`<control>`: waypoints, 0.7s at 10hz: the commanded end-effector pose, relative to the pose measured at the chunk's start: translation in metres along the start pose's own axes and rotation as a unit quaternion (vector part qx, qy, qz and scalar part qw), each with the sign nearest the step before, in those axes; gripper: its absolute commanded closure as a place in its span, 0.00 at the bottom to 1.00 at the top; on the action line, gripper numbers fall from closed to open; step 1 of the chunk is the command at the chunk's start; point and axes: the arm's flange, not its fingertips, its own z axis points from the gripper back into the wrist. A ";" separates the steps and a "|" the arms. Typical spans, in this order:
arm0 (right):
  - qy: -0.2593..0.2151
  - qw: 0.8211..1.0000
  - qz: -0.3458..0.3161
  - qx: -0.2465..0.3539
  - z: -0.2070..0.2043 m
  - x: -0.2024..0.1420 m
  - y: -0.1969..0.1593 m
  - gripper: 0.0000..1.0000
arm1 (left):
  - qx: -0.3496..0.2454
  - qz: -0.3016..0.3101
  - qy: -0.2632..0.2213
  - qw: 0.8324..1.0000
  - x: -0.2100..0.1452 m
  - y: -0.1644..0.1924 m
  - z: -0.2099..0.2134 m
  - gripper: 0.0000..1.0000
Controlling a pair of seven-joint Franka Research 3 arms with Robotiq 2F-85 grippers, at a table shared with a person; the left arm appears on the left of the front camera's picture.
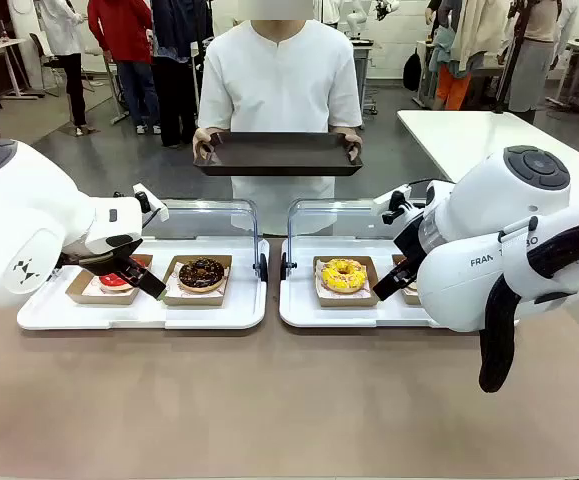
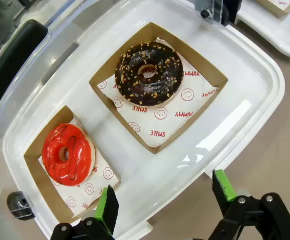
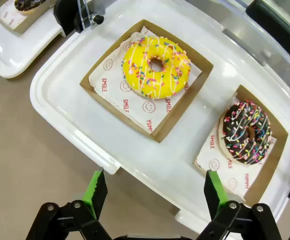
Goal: Provide the desired donut to the person.
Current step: Pick up and lift the Paper togo box containing the Donut pointed at by the person.
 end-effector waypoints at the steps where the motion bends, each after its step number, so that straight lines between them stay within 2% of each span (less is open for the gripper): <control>1: 0.000 1.000 0.000 0.000 0.000 0.000 0.000 0.00 | 0.000 0.000 0.000 1.000 0.000 0.000 0.000 0.00; 7: 0.000 1.000 0.000 0.000 0.000 0.000 0.000 0.00 | 0.000 0.000 0.000 1.000 0.000 0.000 0.000 0.00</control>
